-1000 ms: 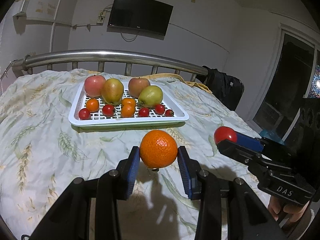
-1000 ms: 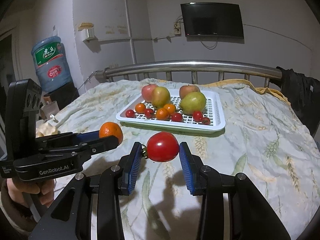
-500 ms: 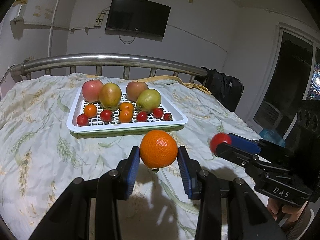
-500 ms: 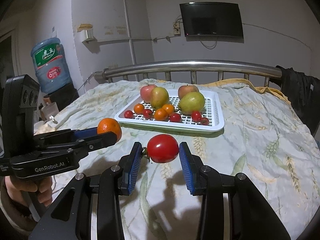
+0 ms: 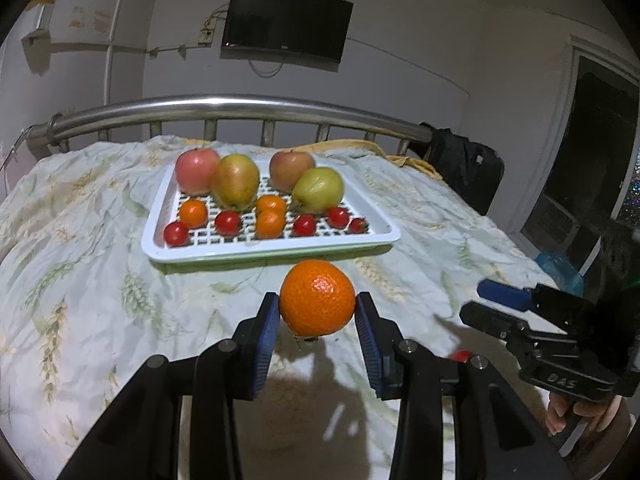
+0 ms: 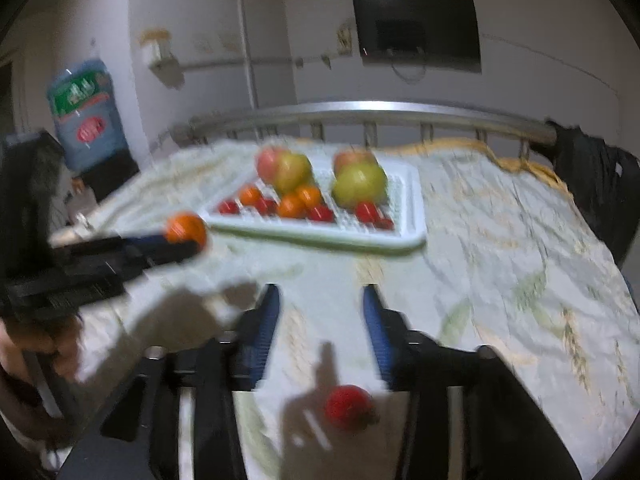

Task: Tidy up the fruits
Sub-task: 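Lift and hold the mandarin and red tomato above the sheet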

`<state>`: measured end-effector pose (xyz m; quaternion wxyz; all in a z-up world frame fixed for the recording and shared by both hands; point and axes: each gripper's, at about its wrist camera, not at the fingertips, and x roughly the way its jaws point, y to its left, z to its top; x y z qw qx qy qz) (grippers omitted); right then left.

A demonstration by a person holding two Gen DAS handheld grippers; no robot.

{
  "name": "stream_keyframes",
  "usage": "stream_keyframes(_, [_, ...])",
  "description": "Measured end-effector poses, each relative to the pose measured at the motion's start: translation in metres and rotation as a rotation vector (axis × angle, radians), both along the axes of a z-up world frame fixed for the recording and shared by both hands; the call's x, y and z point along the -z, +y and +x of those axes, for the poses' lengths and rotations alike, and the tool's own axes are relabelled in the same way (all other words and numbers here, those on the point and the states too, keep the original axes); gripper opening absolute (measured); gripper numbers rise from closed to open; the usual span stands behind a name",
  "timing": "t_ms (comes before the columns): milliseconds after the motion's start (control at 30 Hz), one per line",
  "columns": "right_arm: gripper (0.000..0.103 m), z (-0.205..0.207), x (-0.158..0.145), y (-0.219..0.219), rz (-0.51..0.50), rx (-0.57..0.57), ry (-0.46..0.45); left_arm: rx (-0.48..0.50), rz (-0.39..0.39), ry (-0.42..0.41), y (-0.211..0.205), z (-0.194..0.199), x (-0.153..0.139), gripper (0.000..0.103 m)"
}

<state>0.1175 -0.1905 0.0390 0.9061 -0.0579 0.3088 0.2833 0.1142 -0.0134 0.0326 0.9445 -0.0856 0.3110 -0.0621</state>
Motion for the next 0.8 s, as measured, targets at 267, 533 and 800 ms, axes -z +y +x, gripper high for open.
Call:
stream_keyframes(267, [0.044,0.003,0.042,-0.027,-0.063,0.054,0.167,0.004,0.028,0.039,0.001,0.0,0.014,0.041])
stream_keyframes(533, [0.035,-0.007,0.05,-0.022,-0.129,0.011,0.167,0.016,0.017,0.061,-0.001,0.004,0.022,0.041])
stream_keyframes(800, [0.03,-0.012,0.043,-0.016,-0.139,0.0,0.14,0.005,0.01,0.05,0.001,0.003,0.018,0.041])
